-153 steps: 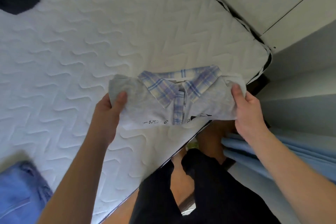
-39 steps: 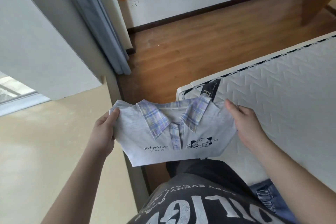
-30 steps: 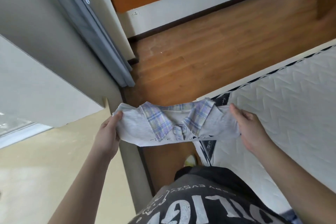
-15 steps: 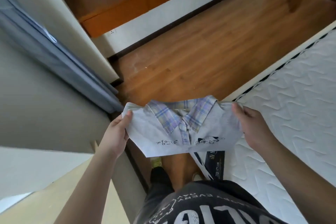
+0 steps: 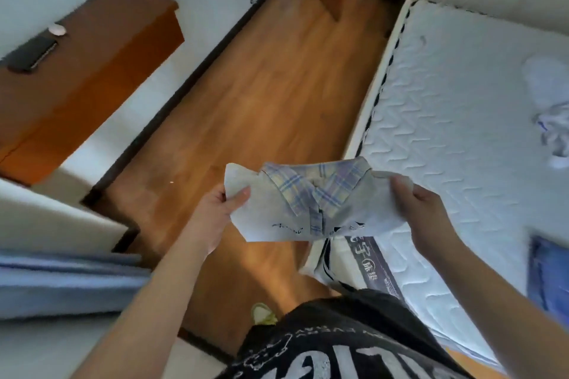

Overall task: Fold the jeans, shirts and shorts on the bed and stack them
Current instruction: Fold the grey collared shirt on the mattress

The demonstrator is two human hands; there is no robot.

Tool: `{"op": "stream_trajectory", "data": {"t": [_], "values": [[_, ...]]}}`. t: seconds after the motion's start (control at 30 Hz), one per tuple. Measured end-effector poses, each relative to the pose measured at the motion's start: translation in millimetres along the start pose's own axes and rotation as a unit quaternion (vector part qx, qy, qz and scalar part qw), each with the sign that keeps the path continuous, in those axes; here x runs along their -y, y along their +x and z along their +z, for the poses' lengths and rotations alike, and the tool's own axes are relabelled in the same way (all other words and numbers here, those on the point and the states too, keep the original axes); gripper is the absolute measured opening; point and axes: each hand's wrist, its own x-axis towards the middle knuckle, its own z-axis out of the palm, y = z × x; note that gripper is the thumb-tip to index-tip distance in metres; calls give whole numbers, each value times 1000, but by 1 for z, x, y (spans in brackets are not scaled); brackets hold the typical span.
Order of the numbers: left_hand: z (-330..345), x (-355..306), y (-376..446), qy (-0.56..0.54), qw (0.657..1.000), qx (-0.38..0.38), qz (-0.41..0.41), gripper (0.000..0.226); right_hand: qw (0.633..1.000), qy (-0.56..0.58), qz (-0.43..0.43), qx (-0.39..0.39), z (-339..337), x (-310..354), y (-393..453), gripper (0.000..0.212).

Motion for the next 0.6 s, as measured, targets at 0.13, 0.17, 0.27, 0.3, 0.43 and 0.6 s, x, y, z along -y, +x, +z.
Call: {"op": "stream_trajectory", "data": {"t": [0.13, 0.17, 0.27, 0.3, 0.43, 0.6], "values": [[10, -25, 36, 39, 994, 97, 19, 33, 996, 31, 26, -79, -2, -4, -14, 35], [16, -30, 45, 55, 992, 109, 25, 35, 994, 40, 31, -94, -4, -5, -17, 36], [43, -41, 73, 102, 986, 126, 39, 31, 988, 67, 45, -132, -15, -12, -25, 48], [53, -44, 82, 118, 983, 137, 42, 30, 985, 74, 49, -146, -20, -14, -28, 55], [99, -54, 112, 149, 969, 193, 42, 21, 973, 88, 61, -203, -41, -27, -31, 62], [149, -59, 138, 154, 947, 278, 42, 29, 957, 113, 79, -254, -70, -48, -24, 57]]}}
